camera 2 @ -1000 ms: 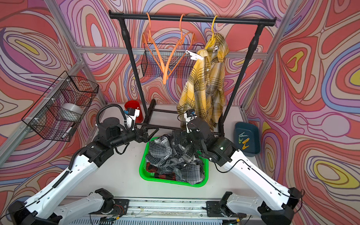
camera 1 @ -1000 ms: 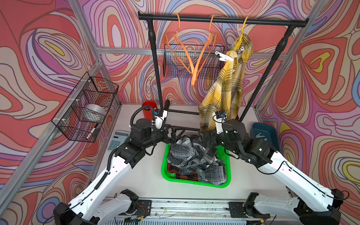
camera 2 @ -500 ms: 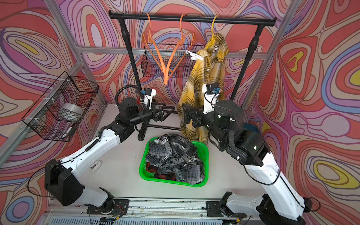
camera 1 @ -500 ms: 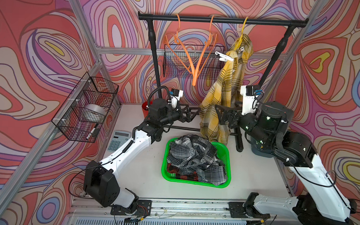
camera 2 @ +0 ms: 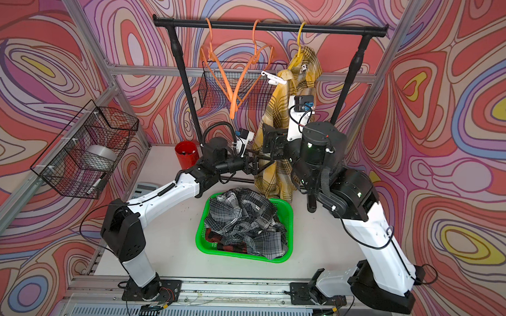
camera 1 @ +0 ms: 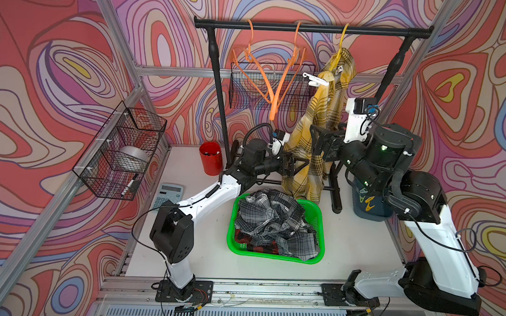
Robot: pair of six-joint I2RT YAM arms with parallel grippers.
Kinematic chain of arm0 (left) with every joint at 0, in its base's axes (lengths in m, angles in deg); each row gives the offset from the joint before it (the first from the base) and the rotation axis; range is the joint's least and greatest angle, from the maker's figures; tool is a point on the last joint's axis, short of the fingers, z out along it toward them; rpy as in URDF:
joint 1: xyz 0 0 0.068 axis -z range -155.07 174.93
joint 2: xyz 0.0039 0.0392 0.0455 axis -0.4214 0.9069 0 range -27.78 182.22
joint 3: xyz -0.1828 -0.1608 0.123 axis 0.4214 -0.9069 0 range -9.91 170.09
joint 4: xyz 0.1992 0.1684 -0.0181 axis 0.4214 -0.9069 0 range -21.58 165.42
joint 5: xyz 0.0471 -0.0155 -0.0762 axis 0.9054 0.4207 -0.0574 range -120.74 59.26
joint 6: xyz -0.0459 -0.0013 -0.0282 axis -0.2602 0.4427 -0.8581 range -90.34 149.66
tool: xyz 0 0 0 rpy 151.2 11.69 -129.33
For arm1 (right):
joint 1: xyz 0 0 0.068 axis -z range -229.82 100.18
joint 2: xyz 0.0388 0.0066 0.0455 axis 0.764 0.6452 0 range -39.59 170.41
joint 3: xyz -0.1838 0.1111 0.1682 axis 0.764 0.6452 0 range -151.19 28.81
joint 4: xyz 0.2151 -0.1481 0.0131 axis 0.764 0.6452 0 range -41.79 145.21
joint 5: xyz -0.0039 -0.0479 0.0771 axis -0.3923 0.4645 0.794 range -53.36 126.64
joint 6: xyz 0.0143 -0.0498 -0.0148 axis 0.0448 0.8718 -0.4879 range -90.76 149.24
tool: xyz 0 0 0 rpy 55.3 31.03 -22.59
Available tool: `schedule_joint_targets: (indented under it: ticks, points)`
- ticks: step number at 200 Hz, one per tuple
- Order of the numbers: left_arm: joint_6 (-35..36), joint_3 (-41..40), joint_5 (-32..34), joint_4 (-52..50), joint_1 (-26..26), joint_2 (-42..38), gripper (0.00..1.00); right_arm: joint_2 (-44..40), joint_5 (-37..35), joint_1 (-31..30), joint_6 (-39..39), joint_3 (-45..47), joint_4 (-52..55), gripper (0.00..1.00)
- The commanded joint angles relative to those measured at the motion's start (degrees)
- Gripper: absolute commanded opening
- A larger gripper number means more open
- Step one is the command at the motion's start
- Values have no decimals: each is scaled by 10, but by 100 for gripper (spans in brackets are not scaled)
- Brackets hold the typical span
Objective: Remove the clothespins securing long-sleeve shirts to the hanger
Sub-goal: Pick up the hanger from the clothesline.
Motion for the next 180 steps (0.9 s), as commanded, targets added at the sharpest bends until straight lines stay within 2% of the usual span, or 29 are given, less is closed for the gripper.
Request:
schedule_joint_targets:
  ticks: [1, 71, 128, 180]
  points:
    - [-2, 38, -18, 25, 11, 22, 90, 22, -6, 16, 14, -44, 9, 82]
    - [1, 94, -23, -3, 33, 83, 89, 120, 146, 152, -23, -157, 88, 82]
    - [6, 176, -30, -43, 50, 151, 88, 162, 144, 170, -21, -200, 94, 81]
    - [8, 205, -31, -60, 61, 186, 88, 167, 88, 177, -4, -198, 77, 79]
